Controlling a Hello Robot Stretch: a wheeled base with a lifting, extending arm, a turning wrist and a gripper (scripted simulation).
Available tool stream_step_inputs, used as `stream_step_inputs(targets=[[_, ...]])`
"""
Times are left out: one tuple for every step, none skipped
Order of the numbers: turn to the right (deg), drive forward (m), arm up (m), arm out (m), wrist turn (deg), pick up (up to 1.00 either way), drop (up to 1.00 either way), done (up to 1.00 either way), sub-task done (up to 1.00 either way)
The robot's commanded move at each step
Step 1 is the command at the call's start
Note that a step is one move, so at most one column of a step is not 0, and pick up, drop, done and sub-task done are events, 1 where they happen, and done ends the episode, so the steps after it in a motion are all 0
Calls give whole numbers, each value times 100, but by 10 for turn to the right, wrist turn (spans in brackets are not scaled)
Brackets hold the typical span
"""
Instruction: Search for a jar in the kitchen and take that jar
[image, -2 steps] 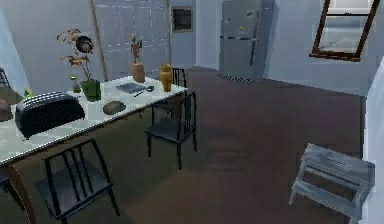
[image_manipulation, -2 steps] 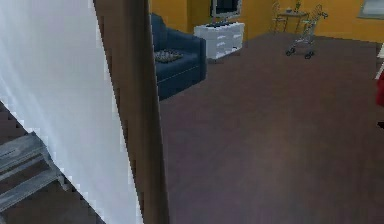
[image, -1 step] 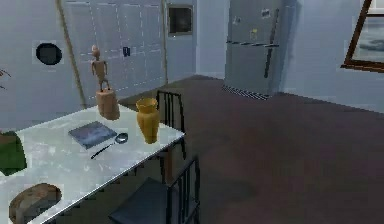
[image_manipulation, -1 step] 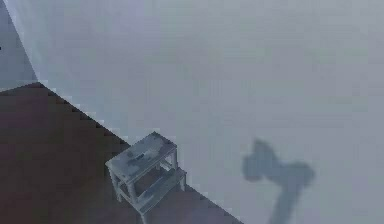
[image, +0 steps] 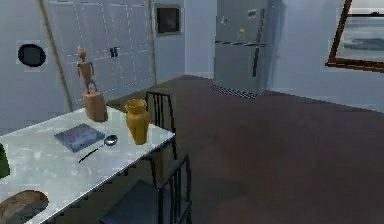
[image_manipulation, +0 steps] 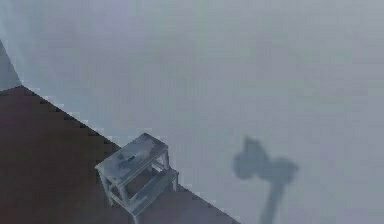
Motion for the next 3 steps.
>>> stream_step_inputs(targets=[[0, 30, 0, 0, 0, 0, 0, 0, 0], [-450, 0, 0, 0, 0, 0, 0, 0, 0], [-450, 0, 0, 0, 0, 0, 0, 0, 0]])
